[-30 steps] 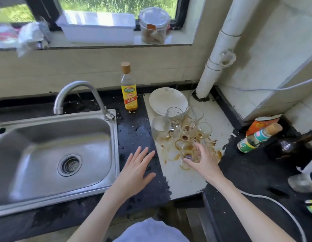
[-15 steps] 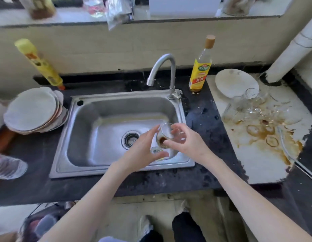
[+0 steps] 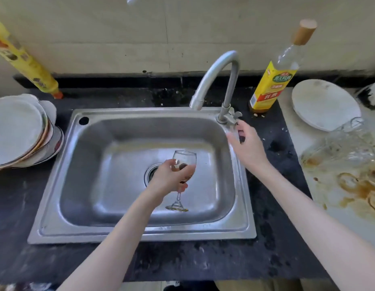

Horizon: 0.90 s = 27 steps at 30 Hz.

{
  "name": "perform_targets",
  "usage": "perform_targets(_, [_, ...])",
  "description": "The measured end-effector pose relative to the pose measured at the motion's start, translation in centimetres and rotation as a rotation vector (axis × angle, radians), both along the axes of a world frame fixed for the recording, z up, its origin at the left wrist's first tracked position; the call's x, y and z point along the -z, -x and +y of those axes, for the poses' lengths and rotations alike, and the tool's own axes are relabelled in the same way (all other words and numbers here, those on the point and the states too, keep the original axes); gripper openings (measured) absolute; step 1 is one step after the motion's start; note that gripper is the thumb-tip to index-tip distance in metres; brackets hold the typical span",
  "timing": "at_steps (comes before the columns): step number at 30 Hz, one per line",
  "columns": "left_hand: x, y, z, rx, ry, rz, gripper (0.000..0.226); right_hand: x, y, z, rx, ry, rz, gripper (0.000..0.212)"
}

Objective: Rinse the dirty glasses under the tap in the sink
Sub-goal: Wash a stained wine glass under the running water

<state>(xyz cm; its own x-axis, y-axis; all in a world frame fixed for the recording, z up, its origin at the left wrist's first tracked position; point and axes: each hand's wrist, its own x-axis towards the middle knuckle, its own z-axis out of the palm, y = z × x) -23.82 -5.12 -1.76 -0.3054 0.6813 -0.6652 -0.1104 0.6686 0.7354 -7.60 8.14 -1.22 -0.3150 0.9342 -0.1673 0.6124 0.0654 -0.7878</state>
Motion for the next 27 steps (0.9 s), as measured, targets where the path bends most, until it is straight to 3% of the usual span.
perform_targets(3, [0.7, 1.1, 0.8, -0.052, 0.128, -0.169, 0.027, 1.5, 0.4, 2.8, 0.007, -0.002, -0.115, 0.062])
perform_targets(7, [1.8, 1.8, 1.0, -0.140, 0.193, -0.339, 0.032, 2.9, 1.1, 4.0, 0.128, -0.049, 0.025, 0.044])
perform_targets(14, [3.2, 2.2, 1.9, -0.107, 0.181, -0.337, 0.034, 3.7, 1.2, 3.5, 0.209, -0.082, 0.142, 0.033])
perform_targets(27, [3.7, 2.6, 4.4, -0.183, 0.145, -0.423, 0.051, 6.3, 0.2, 2.6, -0.113, -0.460, -0.257, 0.039])
